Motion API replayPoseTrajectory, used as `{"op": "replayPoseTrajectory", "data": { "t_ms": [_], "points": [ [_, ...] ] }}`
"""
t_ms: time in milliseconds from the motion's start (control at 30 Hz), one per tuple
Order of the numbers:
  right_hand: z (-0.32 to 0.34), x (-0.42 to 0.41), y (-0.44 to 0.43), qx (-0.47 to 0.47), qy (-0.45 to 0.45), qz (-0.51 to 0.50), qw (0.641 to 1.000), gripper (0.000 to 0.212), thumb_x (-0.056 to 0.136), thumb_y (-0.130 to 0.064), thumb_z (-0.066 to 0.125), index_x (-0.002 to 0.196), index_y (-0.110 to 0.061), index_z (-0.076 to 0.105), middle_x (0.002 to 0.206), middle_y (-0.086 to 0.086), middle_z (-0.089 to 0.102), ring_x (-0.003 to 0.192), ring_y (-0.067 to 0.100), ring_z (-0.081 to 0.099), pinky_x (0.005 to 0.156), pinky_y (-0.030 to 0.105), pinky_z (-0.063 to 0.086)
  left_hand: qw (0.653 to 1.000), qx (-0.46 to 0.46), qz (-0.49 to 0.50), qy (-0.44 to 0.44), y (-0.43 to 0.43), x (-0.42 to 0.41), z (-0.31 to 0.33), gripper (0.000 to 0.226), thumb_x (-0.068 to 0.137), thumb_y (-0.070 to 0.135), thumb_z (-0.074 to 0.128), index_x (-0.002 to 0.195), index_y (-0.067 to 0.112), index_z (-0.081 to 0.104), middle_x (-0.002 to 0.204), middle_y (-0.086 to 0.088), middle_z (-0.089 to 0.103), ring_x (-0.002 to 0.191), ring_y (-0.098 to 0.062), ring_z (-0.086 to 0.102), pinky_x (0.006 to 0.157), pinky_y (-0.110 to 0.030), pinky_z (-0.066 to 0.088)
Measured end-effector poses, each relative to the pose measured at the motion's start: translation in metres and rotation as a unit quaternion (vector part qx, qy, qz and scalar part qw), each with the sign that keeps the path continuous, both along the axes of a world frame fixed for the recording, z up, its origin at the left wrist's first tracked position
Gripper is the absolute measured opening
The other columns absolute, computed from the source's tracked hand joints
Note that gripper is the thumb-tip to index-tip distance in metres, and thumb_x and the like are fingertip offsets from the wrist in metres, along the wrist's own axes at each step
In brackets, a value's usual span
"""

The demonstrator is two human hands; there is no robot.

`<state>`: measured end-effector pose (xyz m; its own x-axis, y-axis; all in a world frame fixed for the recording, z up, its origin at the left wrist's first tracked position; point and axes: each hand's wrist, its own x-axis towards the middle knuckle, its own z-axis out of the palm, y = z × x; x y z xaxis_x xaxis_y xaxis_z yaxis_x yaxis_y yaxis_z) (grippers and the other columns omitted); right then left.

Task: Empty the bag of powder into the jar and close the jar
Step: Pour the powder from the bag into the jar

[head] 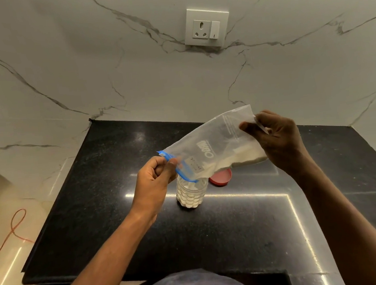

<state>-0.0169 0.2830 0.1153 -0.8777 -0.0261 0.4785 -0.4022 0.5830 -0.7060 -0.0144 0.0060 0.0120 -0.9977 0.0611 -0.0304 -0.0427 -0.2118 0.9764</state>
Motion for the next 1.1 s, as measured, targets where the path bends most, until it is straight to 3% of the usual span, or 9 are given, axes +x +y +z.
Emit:
{"op": "replayPoseTrajectory", "data": {
  "t_ms": [167, 300, 467, 700, 967, 1100],
  "points": [
    [0.004, 0.001, -0.002, -0.003, -0.005, 0.004, 1.000, 0.013, 0.094, -0.038, 0.067, 0.081, -0.035, 0.065, 0.086, 0.000, 0.060, 0.078, 0.033, 0.062, 0.062, 0.050, 0.055, 1.000, -0.012, -0.001, 0.003, -0.001, -0.001, -0.003, 0.018, 0.101, 0.024, 0.070, 0.113, 0.011, 0.073, 0.102, -0.004, 0.084, 0.105, -0.017, 0.080, 0.090, -0.028, 0.064],
    [0.005, 0.005, -0.004, -0.007, 0.004, 0.004, 1.000, 0.015, 0.094, -0.038, 0.069, 0.079, -0.037, 0.066, 0.081, -0.012, 0.058, 0.074, 0.028, 0.059, 0.060, 0.046, 0.052, 1.000, -0.016, 0.001, 0.016, -0.001, 0.000, -0.004, 0.015, 0.103, 0.026, 0.066, 0.109, 0.015, 0.074, 0.101, -0.002, 0.085, 0.104, -0.014, 0.080, 0.087, -0.023, 0.063],
    [0.002, 0.010, -0.007, 0.007, 0.013, -0.005, 1.000, 0.036, 0.092, -0.041, 0.070, 0.081, -0.007, 0.071, 0.084, 0.012, 0.062, 0.074, 0.036, 0.063, 0.059, 0.054, 0.053, 1.000, -0.017, 0.000, 0.021, -0.001, -0.002, -0.006, 0.011, 0.105, 0.023, 0.064, 0.108, 0.017, 0.073, 0.102, -0.004, 0.084, 0.105, -0.016, 0.080, 0.087, -0.023, 0.063],
    [-0.002, 0.013, -0.007, 0.010, 0.018, -0.021, 1.000, 0.040, 0.092, -0.041, 0.069, 0.081, -0.002, 0.069, 0.084, 0.014, 0.063, 0.075, 0.036, 0.064, 0.060, 0.054, 0.054, 1.000, -0.019, -0.002, 0.024, -0.001, -0.005, -0.007, 0.012, 0.104, 0.025, 0.065, 0.110, 0.017, 0.072, 0.104, -0.003, 0.085, 0.106, -0.017, 0.080, 0.089, -0.026, 0.064],
    [-0.003, 0.016, -0.009, 0.017, 0.032, -0.018, 0.999, 0.027, 0.093, -0.040, 0.069, 0.078, -0.018, 0.065, 0.078, 0.005, 0.061, 0.070, 0.028, 0.061, 0.056, 0.033, 0.050, 0.999, -0.018, 0.002, 0.028, 0.000, -0.009, -0.006, 0.011, 0.103, 0.024, 0.065, 0.110, 0.017, 0.071, 0.104, 0.000, 0.084, 0.105, -0.014, 0.080, 0.086, -0.024, 0.064],
    [-0.004, 0.017, -0.013, 0.023, 0.028, -0.007, 0.999, 0.025, 0.093, -0.041, 0.069, 0.078, -0.022, 0.064, 0.079, 0.007, 0.061, 0.071, 0.032, 0.062, 0.058, 0.046, 0.053, 1.000, -0.014, 0.005, 0.020, -0.001, -0.011, -0.006, 0.010, 0.105, 0.021, 0.064, 0.111, 0.016, 0.071, 0.103, -0.001, 0.085, 0.104, -0.014, 0.080, 0.087, -0.024, 0.064]
  ]
}}
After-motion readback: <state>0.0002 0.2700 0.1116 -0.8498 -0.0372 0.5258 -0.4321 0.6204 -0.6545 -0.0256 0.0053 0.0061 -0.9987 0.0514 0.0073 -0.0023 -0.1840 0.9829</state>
